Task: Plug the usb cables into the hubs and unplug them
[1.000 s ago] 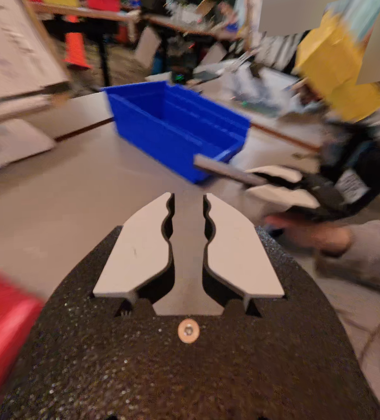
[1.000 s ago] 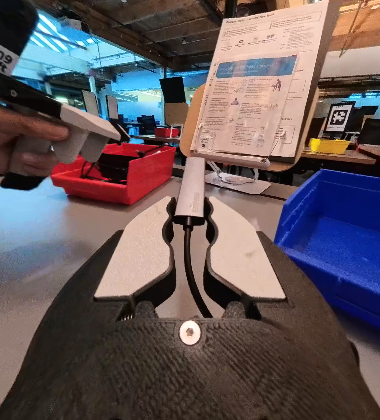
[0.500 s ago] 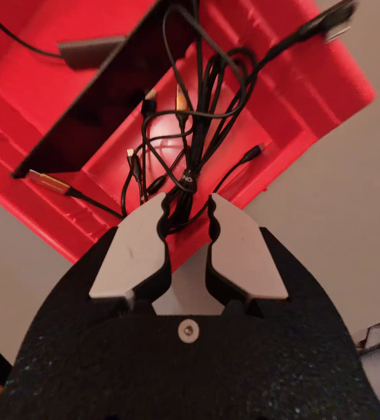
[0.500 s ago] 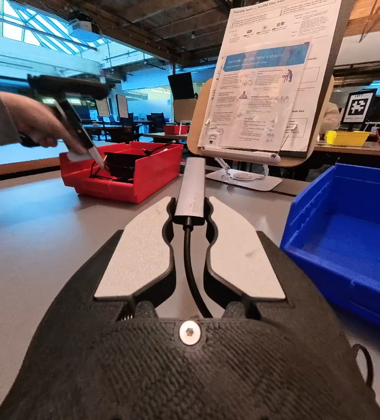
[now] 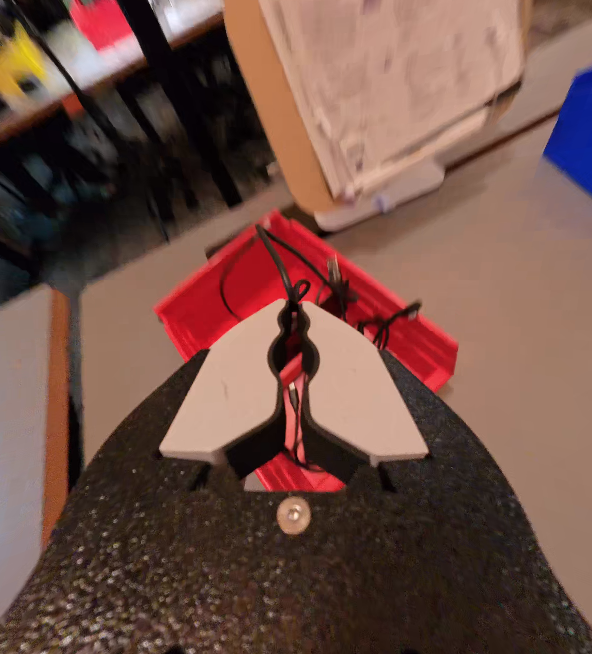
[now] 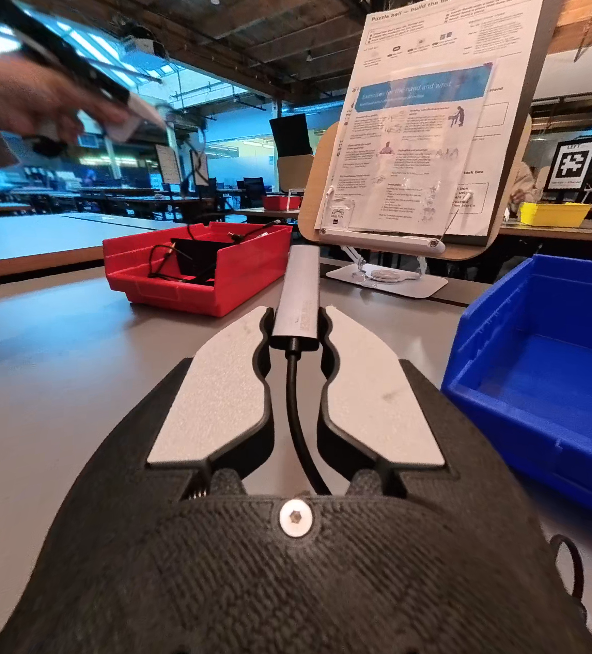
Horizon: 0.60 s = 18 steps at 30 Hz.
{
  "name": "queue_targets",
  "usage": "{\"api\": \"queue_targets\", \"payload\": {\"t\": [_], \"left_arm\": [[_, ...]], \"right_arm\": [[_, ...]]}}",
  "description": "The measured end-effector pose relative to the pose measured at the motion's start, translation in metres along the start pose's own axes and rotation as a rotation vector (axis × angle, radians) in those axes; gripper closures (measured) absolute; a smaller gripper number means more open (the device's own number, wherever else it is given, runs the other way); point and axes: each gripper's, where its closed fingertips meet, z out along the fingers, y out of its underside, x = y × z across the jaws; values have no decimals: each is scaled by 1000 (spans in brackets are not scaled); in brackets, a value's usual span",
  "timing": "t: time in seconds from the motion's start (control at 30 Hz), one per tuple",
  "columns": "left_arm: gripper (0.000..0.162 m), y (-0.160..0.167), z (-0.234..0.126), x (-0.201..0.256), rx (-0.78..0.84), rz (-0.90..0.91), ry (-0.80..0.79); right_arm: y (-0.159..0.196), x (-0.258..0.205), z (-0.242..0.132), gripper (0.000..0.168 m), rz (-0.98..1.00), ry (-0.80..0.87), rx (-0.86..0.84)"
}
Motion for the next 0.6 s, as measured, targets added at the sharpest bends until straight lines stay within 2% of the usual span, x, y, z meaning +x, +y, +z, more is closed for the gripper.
{"api": "queue_targets", "payload": {"t": [0.03,0.17,0.27,0.43,0.6], "left_arm": [[160,-23,-16,-1,76,11,-17],[160,-106,-83,21,344,32,31],[160,-155,-129,47,533,55,106],[160,-211,-180,72,744,53,169],[160,-260,-225,67,898,22,180]], "right_arm": [[0,0,0,144,2,-4,-2],[-1,1,-1,144,13,-6,4],[-1,3,-1,144,28,1,11],[-4,9,-4,144,82,1,33],[-5,12,-5,144,117,-7,45]]}}
